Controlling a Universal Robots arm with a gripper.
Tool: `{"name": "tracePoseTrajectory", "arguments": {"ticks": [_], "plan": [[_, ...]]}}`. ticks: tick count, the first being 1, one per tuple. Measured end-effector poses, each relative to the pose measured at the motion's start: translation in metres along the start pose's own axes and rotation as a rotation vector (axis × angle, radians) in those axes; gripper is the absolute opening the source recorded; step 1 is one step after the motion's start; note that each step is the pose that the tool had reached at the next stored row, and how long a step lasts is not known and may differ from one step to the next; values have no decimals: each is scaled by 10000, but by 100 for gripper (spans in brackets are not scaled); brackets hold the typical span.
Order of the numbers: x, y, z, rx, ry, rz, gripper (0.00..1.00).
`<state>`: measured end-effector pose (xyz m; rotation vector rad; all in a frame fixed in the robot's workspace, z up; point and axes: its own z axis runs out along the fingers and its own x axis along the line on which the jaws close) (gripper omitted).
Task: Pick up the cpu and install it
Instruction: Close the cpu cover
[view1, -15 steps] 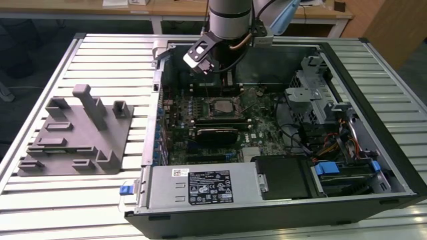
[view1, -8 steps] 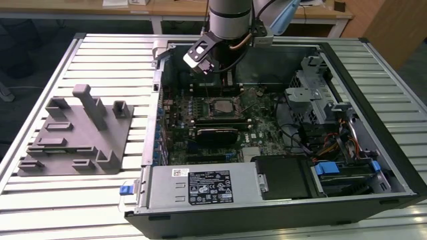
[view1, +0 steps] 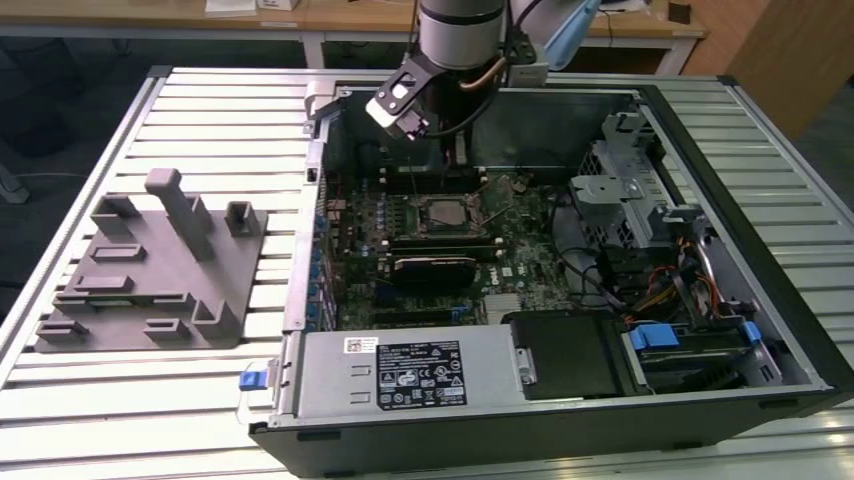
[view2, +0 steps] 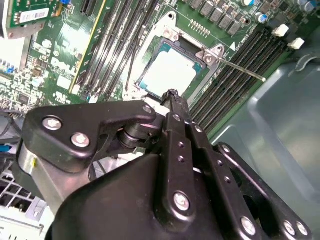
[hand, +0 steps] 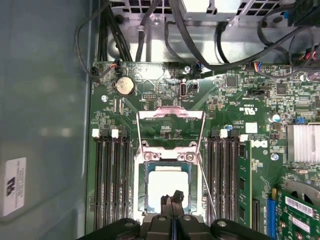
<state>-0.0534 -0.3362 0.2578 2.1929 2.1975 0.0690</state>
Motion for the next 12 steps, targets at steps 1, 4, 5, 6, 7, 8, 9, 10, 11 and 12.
{"name": "tracePoseTrajectory", "arguments": {"ticks": [1, 4, 5, 6, 7, 8, 9, 10, 11, 12], "plan": [[0, 1, -22, 0, 0, 0, 11], [0, 4, -66, 0, 0, 0, 11], [1, 4, -65, -1, 3, 0, 11], [1, 4, -65, -2, 4, 0, 11], [1, 4, -67, -2, 3, 0, 11], [0, 4, -68, 0, 1, 0, 11], [0, 5, -69, -1, 1, -2, 11], [0, 9, -69, 0, 0, -3, 11], [1, 17, -69, 2, -1, -2, 11], [1, 26, -68, 1, -1, -1, 11]]}}
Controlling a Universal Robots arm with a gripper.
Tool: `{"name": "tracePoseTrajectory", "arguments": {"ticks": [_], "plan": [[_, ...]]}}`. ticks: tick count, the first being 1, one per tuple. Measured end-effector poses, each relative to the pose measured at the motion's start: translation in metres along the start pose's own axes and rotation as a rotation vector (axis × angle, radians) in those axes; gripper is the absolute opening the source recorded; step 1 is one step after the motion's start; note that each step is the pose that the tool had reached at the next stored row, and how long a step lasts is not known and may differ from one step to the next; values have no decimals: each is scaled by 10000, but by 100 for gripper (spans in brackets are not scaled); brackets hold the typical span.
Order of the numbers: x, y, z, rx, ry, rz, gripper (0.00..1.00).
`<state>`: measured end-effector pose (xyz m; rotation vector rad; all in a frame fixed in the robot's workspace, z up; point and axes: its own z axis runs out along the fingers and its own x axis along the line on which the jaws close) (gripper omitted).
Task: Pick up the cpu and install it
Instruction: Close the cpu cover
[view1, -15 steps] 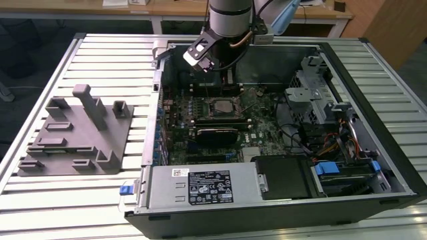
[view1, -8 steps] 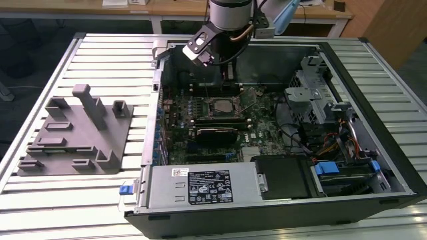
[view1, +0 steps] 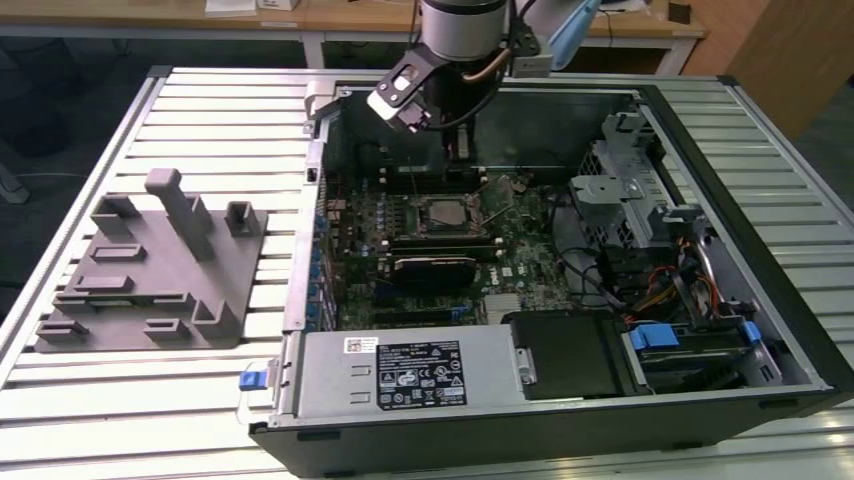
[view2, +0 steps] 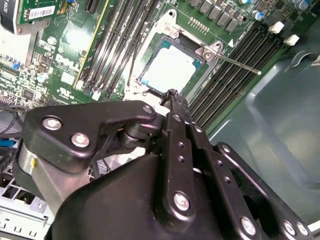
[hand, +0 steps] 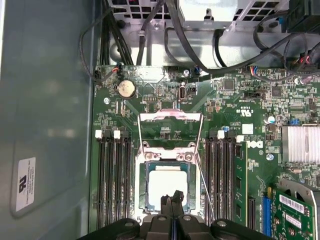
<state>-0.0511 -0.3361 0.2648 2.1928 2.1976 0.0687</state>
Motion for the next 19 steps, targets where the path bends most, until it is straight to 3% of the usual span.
{"name": "tracePoseTrajectory", "arguments": {"ticks": [8, 19], "plan": [[8, 100, 6, -1, 2, 1, 11], [33, 349, 21, -1, 1, 14, 11]]}}
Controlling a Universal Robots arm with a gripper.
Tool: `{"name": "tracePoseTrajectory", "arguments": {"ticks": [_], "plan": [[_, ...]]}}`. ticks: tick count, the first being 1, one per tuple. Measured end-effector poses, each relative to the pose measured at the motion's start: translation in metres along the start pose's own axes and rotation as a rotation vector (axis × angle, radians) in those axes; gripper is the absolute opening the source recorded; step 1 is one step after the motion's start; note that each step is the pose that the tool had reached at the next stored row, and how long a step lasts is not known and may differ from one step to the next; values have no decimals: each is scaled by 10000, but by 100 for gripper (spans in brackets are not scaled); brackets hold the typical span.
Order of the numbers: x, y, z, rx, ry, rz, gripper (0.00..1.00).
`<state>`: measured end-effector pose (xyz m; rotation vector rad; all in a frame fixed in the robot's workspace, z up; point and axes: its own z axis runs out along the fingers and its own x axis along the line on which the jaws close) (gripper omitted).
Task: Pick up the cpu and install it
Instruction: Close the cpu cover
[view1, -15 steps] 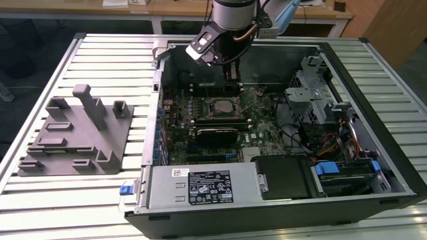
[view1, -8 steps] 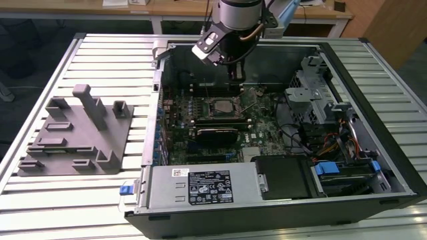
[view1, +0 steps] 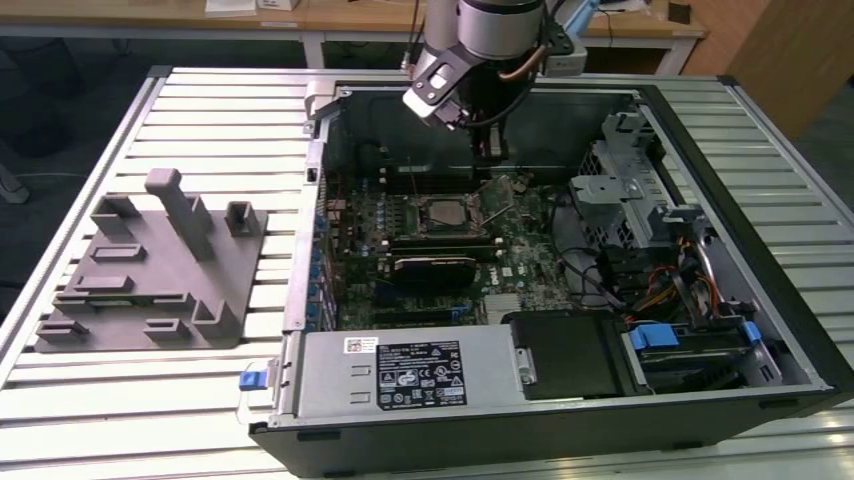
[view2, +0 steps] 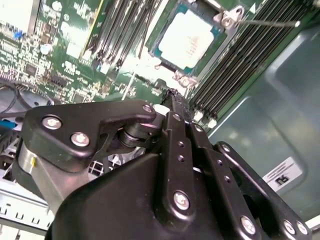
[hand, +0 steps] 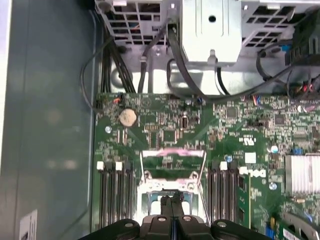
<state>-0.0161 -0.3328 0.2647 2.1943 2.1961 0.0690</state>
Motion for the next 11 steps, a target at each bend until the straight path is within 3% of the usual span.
{"name": "tracePoseTrajectory", "arguments": {"ticks": [11], "plan": [[17, 289, 44, 0, 0, 10, 11]]}}
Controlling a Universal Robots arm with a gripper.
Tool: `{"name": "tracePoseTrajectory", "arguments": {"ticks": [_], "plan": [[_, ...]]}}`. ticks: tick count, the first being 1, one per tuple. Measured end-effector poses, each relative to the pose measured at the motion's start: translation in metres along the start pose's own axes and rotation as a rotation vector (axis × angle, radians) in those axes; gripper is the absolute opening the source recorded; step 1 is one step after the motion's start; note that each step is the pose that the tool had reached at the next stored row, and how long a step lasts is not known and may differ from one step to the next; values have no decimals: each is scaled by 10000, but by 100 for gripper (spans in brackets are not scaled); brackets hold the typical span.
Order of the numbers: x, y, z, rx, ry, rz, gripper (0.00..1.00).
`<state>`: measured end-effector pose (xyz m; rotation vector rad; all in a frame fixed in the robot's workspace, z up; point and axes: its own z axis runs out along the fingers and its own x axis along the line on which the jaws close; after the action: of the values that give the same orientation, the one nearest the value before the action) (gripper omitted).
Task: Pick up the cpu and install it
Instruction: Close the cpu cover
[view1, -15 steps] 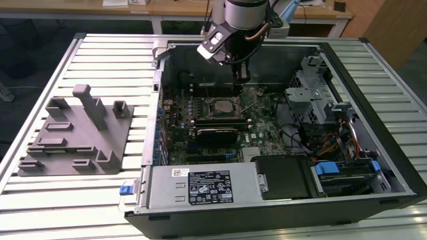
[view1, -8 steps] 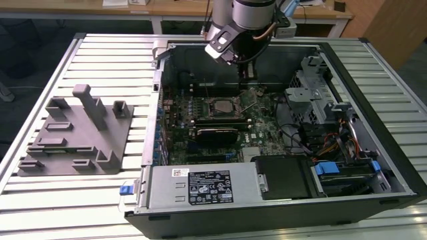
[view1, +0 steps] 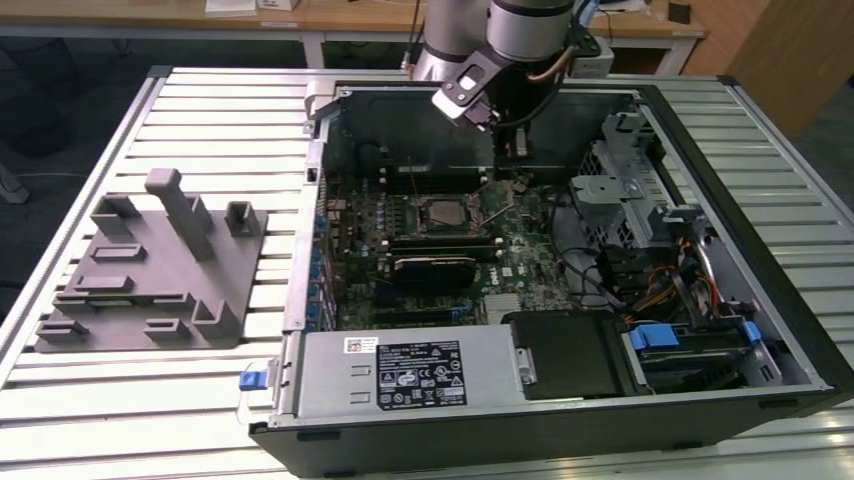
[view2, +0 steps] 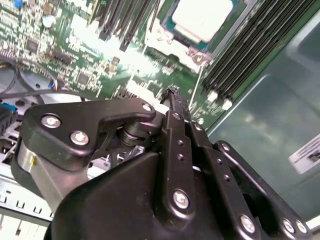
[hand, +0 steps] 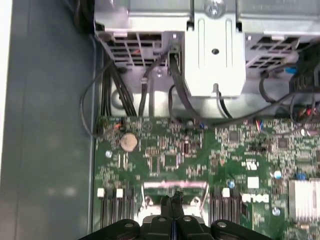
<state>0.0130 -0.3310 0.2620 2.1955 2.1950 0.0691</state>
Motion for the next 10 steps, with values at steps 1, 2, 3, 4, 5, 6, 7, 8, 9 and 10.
{"name": "tracePoseTrajectory", "arguments": {"ticks": [1, 2, 3, 4, 5, 6, 7, 8, 9, 10], "plan": [[0, 29, 6, 0, 0, 1, 11], [1, 56, 12, 0, 0, 2, 11], [1, 84, 17, 0, -1, 3, 11], [2, 113, 22, 0, -1, 5, 11], [2, 139, 26, 0, -1, 8, 11], [3, 165, 31, 0, -1, 9, 11], [4, 187, 35, 0, -1, 11, 11], [6, 208, 40, 0, -1, 12, 11], [7, 226, 45, 0, 0, 14, 11], [8, 243, 51, 0, -1, 15, 11]]}}
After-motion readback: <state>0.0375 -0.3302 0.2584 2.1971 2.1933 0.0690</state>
